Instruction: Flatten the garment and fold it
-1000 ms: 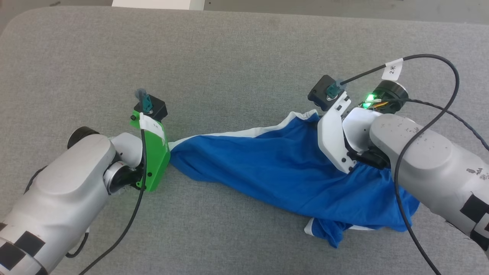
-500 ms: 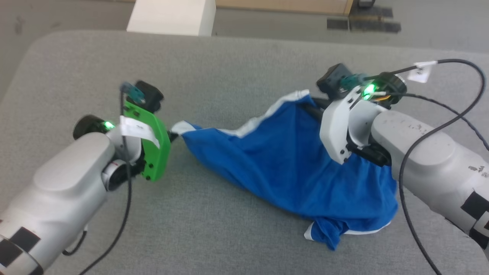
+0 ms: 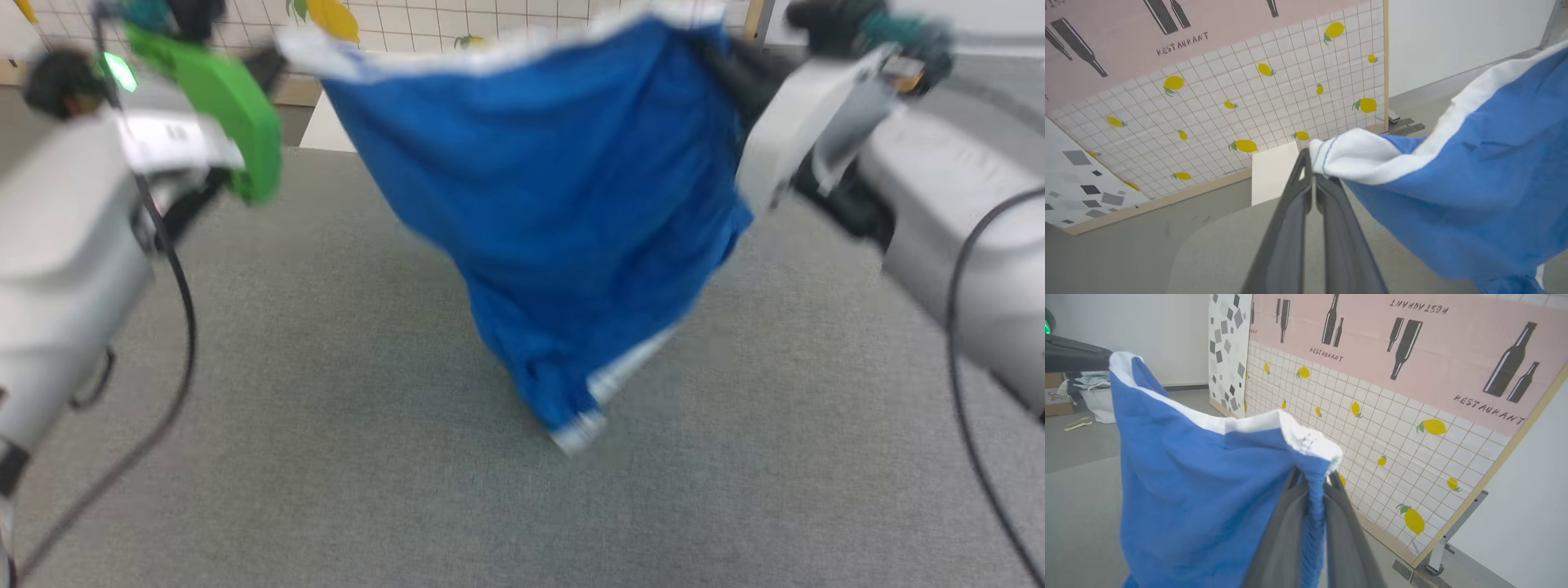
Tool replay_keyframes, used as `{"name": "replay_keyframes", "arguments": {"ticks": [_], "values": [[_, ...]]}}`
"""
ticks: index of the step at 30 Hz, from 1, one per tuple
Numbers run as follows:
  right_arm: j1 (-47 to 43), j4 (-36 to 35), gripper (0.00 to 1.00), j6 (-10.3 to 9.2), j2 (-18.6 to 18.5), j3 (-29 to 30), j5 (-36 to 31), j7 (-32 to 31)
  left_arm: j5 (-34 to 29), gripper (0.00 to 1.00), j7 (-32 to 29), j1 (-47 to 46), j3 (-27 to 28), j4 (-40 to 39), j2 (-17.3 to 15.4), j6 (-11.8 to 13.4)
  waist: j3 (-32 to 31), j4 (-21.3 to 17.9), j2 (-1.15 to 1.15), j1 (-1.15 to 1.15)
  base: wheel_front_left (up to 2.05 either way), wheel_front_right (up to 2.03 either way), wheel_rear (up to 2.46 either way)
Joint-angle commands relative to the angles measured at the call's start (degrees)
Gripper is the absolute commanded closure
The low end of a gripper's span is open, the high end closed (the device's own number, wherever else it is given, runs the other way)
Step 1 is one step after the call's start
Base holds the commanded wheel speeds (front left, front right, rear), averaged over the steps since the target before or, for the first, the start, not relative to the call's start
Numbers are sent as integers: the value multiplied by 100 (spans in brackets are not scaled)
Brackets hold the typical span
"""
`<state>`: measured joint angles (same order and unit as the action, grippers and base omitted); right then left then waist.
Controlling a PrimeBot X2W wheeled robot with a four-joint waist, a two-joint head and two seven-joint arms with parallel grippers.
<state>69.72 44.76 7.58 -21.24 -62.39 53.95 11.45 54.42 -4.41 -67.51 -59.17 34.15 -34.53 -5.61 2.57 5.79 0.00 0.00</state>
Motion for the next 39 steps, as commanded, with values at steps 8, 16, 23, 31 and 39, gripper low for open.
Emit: {"name": "replay_keyframes", "arguments": {"ticks": [8,16,23,31,39], "values": [[1223,293,100,-9,39,572,-67,136,-818,100,622,-1696,202,428,438,428,692,-76,0,0,0,0,0],[2582,829,100,-9,181,1005,-405,192,-1125,100,1056,-2985,452,1064,627,568,1714,-213,0,0,0,0,0],[3492,1258,100,-9,342,1274,-714,278,-1034,100,1207,-3623,659,1566,827,502,2556,-253,0,0,0,0,0],[3441,1543,100,-9,474,1313,-1031,345,-912,100,1728,-3420,800,2063,964,474,2990,-207,0,0,0,0,0],[2182,998,100,-9,491,1510,-1334,353,-927,100,1935,-2262,1038,1964,985,509,2546,-104,0,0,0,0,0]]}}
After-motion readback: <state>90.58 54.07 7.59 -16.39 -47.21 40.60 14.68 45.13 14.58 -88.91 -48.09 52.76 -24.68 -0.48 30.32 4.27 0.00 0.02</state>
